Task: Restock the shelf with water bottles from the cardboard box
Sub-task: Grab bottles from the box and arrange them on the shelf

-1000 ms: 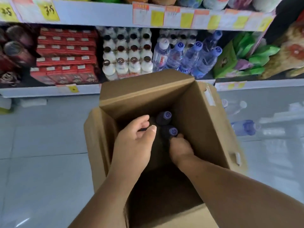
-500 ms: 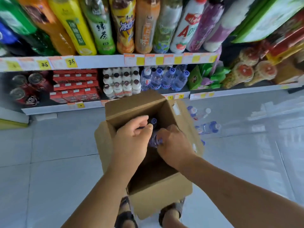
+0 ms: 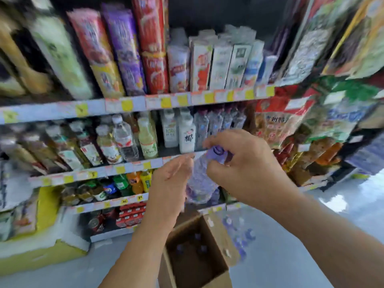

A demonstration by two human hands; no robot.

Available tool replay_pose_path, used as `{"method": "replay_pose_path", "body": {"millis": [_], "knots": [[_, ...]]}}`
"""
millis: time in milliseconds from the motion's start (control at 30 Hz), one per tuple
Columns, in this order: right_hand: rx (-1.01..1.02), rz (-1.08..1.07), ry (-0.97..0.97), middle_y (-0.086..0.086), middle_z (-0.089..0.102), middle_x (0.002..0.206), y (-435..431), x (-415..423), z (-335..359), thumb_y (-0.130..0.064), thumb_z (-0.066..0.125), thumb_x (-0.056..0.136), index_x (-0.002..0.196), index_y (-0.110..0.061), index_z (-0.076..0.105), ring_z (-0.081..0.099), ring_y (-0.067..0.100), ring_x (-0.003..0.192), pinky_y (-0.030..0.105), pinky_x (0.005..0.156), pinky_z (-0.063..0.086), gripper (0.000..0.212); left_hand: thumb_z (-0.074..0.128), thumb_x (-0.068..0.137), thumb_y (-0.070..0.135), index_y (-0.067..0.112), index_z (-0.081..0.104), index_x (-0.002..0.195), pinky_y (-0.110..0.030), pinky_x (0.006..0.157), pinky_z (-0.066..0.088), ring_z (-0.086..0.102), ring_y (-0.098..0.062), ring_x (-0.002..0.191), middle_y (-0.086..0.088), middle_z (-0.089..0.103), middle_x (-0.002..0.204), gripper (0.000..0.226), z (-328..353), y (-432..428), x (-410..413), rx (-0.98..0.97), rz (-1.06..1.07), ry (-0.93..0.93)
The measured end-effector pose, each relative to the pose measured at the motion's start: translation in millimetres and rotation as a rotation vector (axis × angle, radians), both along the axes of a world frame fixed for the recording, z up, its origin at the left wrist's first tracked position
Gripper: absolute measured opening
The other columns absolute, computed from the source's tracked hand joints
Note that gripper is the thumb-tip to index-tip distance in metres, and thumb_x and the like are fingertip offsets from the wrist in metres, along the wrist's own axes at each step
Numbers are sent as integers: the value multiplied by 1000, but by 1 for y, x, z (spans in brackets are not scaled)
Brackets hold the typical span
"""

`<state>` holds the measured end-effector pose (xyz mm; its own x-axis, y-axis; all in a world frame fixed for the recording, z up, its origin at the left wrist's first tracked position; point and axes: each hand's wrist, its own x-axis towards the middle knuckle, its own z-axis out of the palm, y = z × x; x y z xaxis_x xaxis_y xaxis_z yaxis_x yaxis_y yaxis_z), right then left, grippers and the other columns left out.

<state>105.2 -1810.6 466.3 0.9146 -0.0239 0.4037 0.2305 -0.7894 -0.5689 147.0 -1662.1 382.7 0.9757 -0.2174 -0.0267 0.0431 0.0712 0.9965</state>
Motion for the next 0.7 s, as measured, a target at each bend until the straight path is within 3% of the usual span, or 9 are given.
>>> {"method": "replay_pose_path", "body": {"millis": [100, 167, 267, 333, 367, 467, 600, 667, 700], "knots": [[37, -3, -135, -6, 62, 86, 0, -4, 96, -22, 67, 74, 94, -31, 70, 53, 7, 73, 17, 68, 42, 23, 63, 78, 61, 38, 77, 105, -28, 93, 53, 64, -9, 114, 13, 73, 115, 38, 85, 1, 8, -87, -25, -110], [56, 4, -224, -10, 63, 82, -1, -5, 148, -19, 69, 74, 95, -28, 71, 54, 4, 68, 17, 62, 42, 22, 63, 80, 68, 26, 71, 118, -41, 103, 50, 63, -17, 118, 2, 70, 123, 57, 134, 0, 15, -113, -68, -206], [131, 16, -292, -20, 60, 67, -3, -4, 212, -17, 70, 78, 98, -30, 73, 52, -5, 56, 8, 55, 37, 24, 58, 85, 59, 31, 73, 114, -43, 98, 51, 67, -16, 113, 4, 73, 117, 43, 202, -2, 23, -142, -121, -355], [176, 41, -332, -11, 66, 65, -3, -4, 245, -16, 68, 79, 97, -30, 74, 50, -1, 50, 19, 50, 43, 23, 57, 89, 55, 33, 75, 109, -42, 94, 50, 68, -17, 111, 3, 74, 114, 35, 239, -3, 27, -163, -168, -422], [197, 52, -354, -6, 68, 65, -3, -3, 261, -16, 68, 80, 96, -30, 74, 50, 2, 50, 25, 51, 45, 23, 59, 86, 58, 30, 76, 109, -43, 95, 50, 68, -19, 111, 0, 74, 114, 40, 256, -4, 28, -179, -193, -440], [255, 101, -424, -11, 61, 57, -7, 0, 300, -13, 68, 81, 94, -26, 75, 46, -2, 46, 15, 48, 41, 20, 69, 68, 71, 11, 70, 117, -57, 108, 39, 60, -32, 121, -11, 69, 124, 78, 299, -4, 28, -206, -212, -416], [322, 172, -461, -11, 62, 61, -19, 14, 336, -11, 68, 82, 94, -26, 76, 49, 1, 52, 18, 57, 43, 21, 67, 79, 60, 8, 72, 107, -58, 106, 42, 62, -35, 117, -15, 69, 121, 60, 330, -5, 41, -148, -296, -461], [375, 225, -463, -3, 65, 68, -27, 24, 345, -11, 68, 82, 94, -29, 75, 50, 8, 60, 25, 62, 45, 23, 70, 80, 54, 15, 70, 117, -51, 99, 50, 65, -31, 116, -12, 68, 125, 54, 343, -7, 46, -160, -420, -415], [400, 259, -457, -1, 66, 72, -32, 30, 348, -12, 67, 81, 94, -31, 75, 51, 11, 63, 28, 64, 45, 24, 75, 77, 54, 18, 64, 128, -50, 101, 49, 63, -29, 120, -11, 66, 130, 64, 348, -9, 48, -162, -482, -380]]}}
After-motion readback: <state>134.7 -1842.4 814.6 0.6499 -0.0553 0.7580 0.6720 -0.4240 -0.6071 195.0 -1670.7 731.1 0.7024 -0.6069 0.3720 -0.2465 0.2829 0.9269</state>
